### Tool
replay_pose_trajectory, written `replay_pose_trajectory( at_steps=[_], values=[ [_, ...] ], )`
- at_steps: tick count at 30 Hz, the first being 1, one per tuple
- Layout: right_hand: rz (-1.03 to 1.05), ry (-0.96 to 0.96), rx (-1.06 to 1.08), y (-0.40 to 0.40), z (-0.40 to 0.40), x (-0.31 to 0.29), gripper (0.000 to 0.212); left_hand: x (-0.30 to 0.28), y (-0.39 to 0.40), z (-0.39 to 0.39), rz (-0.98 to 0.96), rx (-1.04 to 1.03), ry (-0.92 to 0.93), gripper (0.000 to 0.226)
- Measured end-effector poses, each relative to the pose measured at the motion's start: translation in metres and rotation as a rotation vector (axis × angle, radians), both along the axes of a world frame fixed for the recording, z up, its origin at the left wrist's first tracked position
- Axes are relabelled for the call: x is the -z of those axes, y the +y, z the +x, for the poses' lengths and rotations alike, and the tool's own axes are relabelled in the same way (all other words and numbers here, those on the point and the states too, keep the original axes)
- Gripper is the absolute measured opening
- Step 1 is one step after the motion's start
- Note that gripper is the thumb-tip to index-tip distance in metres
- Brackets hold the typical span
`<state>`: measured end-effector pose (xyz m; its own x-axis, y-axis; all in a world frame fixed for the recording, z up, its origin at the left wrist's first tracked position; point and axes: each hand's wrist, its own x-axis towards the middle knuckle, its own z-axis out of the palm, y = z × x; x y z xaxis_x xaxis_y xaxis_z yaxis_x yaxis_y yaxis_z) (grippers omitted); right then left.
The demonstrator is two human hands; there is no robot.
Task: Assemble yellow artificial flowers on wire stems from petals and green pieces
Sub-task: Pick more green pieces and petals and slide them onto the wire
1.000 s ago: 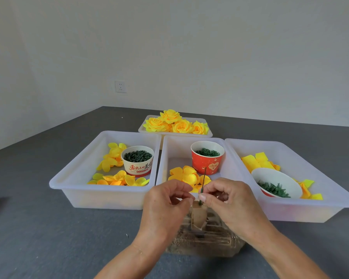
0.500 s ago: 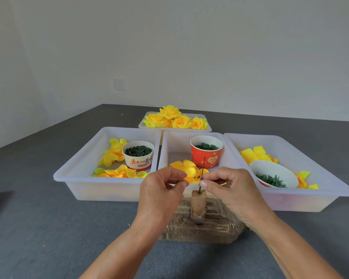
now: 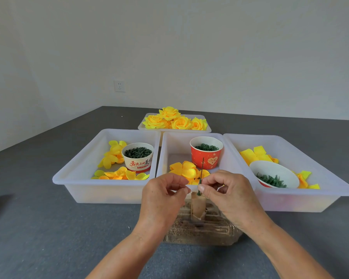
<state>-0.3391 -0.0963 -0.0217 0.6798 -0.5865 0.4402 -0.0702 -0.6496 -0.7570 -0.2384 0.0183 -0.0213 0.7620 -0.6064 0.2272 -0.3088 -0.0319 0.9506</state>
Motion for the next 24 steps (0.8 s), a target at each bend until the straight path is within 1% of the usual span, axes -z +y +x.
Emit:
replay_pose_trajectory(
  at_steps=[4,15,24],
  values=[
    [0.001,0.001,-0.012,-0.0007,-0.0011,0.0003,0.019,-0.0007,-0.0013,0.0001,-0.002,0.005,-0.005,0.016],
    [0.002,0.000,-0.009,-0.0011,-0.0024,0.0007,0.018,-0.0034,-0.0046,-0.0012,-0.011,0.012,-0.002,0.021],
    [0.126,-0.003,-0.026,-0.0018,-0.0043,-0.0030,0.022,-0.0042,-0.0023,0.0036,-0.018,-0.011,-0.003,0.020]
  ],
)
